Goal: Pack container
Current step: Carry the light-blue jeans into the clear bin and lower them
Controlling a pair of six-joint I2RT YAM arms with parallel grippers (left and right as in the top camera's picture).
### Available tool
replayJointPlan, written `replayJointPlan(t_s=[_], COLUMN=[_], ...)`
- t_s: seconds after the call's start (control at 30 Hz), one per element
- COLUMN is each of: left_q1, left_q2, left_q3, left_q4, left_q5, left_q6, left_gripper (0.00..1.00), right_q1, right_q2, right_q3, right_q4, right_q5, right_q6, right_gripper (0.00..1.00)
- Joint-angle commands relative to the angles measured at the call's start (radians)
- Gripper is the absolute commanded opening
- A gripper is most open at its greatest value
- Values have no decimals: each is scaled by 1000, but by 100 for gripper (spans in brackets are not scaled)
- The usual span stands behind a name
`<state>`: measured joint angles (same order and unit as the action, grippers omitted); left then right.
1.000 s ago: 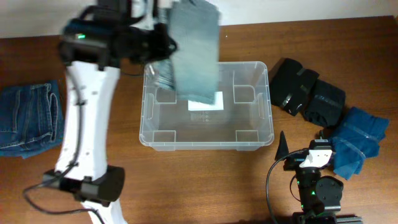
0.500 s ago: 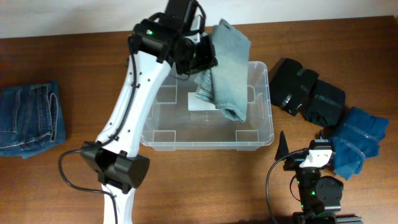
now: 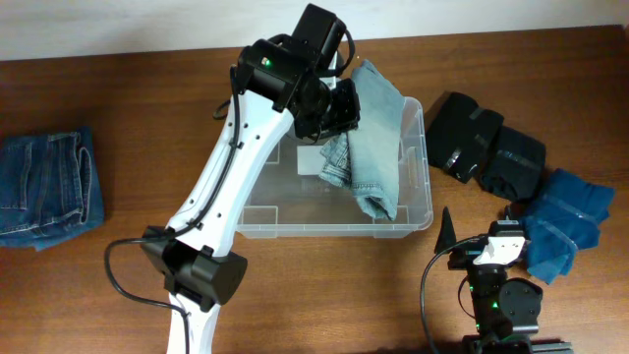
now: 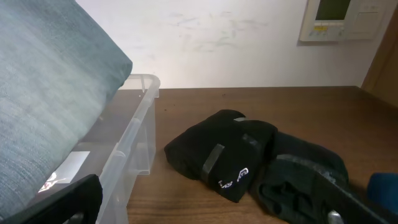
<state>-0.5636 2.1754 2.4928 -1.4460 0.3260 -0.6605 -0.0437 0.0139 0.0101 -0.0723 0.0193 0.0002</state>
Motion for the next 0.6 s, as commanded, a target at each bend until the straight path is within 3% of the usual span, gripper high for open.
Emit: replayJointPlan(t_s=[0.0,0.57], left_q1=[-34,-65], left_q2=[-14,33], left_q3=[13,-59], left_q4=[-3,0], left_q5=[-53,-88], left_q6=[-63,-155], left_gripper=[1,0], right_q1=[-3,-3], right_q2=[-7,-6], right_q3=[-5,-5], right_q4=[-7,-7], right_q5=[16,16], right_q6=[5,5], right_gripper=[99,98])
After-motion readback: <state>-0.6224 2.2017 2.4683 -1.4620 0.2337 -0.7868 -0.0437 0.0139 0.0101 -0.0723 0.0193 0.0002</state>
